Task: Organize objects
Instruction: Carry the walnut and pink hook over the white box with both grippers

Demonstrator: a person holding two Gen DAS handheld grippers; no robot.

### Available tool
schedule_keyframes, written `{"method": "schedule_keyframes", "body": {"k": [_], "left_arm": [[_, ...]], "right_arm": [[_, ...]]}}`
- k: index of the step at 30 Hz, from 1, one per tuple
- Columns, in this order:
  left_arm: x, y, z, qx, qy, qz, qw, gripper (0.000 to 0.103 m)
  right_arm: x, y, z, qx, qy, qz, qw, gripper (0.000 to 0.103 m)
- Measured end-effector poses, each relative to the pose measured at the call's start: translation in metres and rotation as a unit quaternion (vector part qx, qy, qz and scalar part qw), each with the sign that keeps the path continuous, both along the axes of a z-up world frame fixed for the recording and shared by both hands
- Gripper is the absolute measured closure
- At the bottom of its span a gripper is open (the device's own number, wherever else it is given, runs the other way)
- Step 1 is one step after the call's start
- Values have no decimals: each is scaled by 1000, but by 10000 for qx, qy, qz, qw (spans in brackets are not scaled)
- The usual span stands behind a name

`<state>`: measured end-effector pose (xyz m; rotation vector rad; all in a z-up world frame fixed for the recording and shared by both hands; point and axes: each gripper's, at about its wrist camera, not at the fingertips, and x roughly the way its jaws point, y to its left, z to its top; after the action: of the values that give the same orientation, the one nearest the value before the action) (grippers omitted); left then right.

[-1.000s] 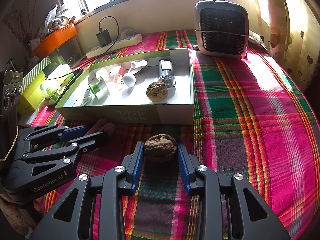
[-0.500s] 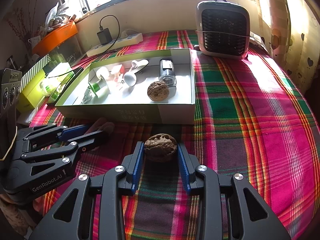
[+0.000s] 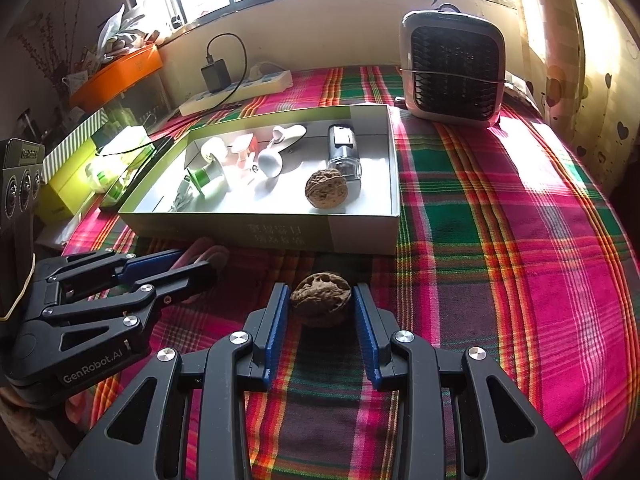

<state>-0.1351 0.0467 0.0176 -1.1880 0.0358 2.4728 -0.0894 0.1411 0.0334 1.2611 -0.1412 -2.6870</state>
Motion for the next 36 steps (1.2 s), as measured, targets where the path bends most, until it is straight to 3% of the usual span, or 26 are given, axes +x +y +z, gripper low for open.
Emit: {"method": "schedule_keyframes", "body": {"k": [36], "left_arm": [[6, -28, 22, 147, 262, 352, 9989, 81]], "right_arm": [[-4, -16, 26, -16, 316, 220, 9993, 69]]}}
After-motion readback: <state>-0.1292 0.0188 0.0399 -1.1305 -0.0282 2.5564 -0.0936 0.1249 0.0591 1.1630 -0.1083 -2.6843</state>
